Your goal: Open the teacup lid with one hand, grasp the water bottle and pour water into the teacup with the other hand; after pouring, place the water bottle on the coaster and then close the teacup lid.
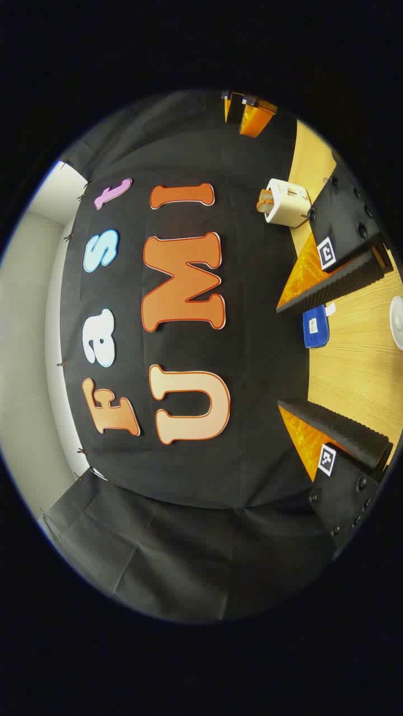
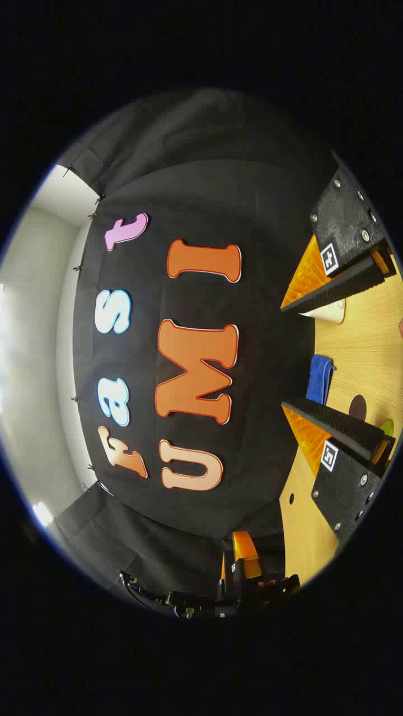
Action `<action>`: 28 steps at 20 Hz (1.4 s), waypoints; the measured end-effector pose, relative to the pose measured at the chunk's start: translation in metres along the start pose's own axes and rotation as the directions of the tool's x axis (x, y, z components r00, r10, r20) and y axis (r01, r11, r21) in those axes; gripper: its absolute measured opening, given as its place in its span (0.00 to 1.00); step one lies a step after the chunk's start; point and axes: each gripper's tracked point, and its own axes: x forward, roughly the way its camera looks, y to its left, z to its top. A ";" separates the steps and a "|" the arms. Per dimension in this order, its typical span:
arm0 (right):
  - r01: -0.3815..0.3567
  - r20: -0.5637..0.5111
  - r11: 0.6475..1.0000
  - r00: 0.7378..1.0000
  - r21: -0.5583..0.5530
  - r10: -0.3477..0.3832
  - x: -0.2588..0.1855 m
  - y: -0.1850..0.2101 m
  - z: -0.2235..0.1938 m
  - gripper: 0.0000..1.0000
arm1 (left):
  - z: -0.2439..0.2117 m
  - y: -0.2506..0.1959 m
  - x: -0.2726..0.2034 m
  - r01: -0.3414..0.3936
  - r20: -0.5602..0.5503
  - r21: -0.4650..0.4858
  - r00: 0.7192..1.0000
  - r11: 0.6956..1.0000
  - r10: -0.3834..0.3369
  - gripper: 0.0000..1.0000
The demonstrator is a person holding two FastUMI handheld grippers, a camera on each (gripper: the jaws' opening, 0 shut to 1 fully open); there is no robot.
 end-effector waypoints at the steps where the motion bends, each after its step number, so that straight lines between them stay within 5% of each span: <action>1: 0.001 0.002 1.000 1.000 -0.001 -0.001 0.000 0.001 0.000 0.92 | -0.001 -0.001 0.000 0.001 -0.002 0.001 1.000 1.000 -0.001 0.98; 18: -0.037 -0.004 0.999 0.999 0.008 0.037 0.005 0.016 0.001 0.92 | -0.005 0.001 -0.005 0.013 -0.001 0.008 1.000 1.000 -0.013 0.98; 28: -0.128 -0.048 0.989 0.990 0.081 0.132 -0.009 0.036 -0.034 0.92 | -0.059 -0.014 -0.025 0.080 -0.085 0.030 0.993 0.996 -0.077 0.97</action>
